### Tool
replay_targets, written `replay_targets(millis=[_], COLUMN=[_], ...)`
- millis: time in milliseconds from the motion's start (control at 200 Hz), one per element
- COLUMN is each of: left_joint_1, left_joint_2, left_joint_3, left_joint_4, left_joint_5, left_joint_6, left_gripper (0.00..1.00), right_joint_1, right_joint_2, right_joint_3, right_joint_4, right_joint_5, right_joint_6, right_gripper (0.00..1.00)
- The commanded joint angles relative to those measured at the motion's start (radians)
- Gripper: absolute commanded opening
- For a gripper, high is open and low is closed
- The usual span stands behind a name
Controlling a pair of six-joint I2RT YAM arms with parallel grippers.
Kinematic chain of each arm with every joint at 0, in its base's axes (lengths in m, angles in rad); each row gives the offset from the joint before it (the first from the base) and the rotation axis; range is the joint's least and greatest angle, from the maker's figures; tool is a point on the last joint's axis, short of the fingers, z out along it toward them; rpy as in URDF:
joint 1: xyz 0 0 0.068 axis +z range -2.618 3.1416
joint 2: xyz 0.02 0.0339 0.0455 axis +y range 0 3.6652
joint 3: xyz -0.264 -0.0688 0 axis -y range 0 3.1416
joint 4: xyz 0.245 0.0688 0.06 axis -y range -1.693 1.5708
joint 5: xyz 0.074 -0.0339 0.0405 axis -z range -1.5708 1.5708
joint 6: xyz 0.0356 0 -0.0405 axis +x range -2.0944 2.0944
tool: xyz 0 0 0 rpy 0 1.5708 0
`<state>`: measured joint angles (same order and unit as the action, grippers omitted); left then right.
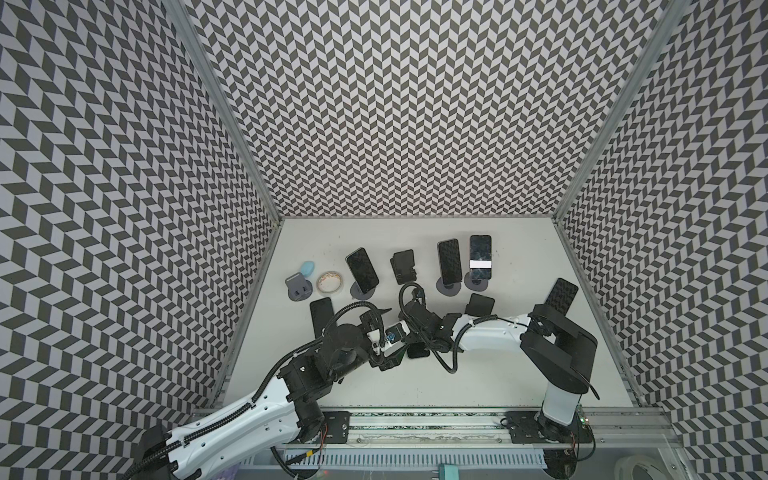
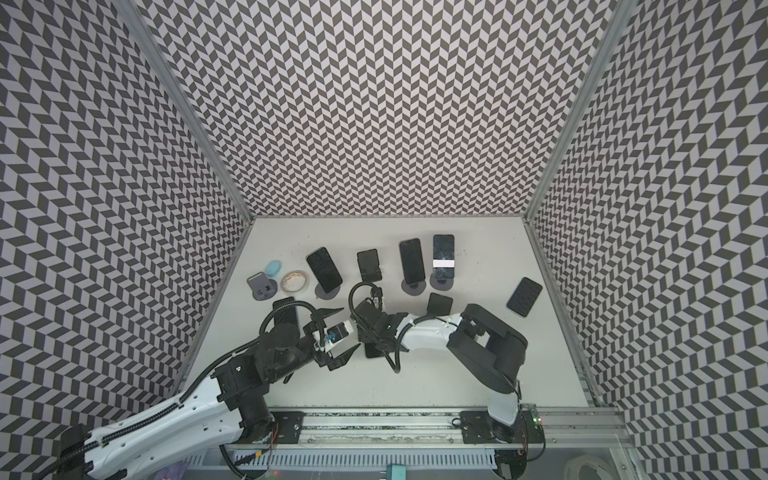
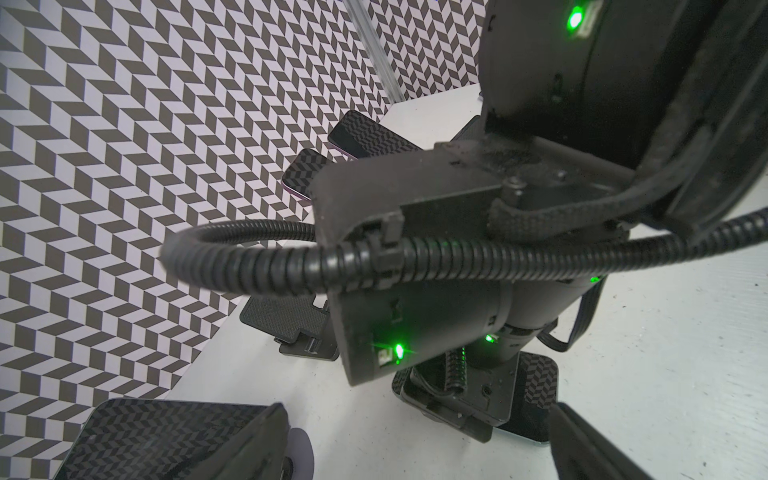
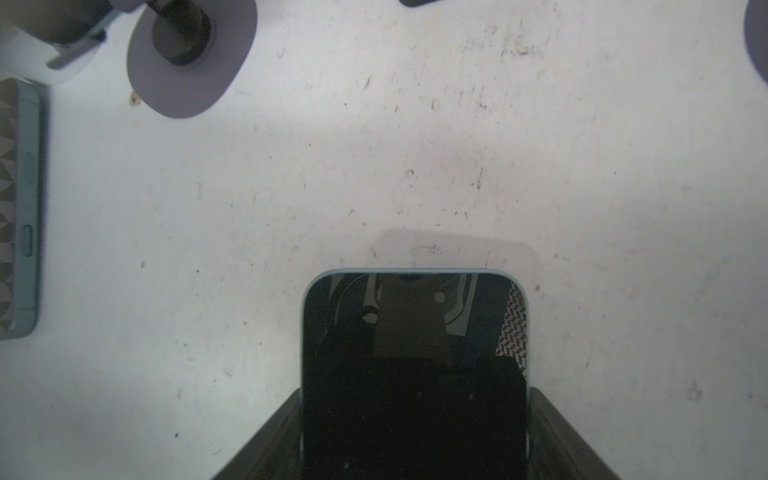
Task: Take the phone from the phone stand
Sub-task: 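Lower the teal-framed phone flat onto the table with the right gripper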
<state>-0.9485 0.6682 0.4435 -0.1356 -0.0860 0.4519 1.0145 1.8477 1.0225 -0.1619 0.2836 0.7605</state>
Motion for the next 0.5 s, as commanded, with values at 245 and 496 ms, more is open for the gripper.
replay_targets(millis=[245,496], left_joint_1=[0.002,0.008], left_joint_2=[0.007,0.006], left_joint_3=[-0.008,-0.009], left_joint_4=[0.014,0.016], left_joint_5=[-0.012,-0.017], left_joint_6=[0.016,0.016], left_gripper=[0.98,0.98], right_joint_1=[0.008,0.017], right_joint_2=[0.089,0.109], right_joint_3=[0.020,0.051], right_joint_4=[-0.027,-0.078], right_joint_5=[-0.002,0.037], right_joint_6=[0.023,0.021], right_gripper=[0.65,0.70])
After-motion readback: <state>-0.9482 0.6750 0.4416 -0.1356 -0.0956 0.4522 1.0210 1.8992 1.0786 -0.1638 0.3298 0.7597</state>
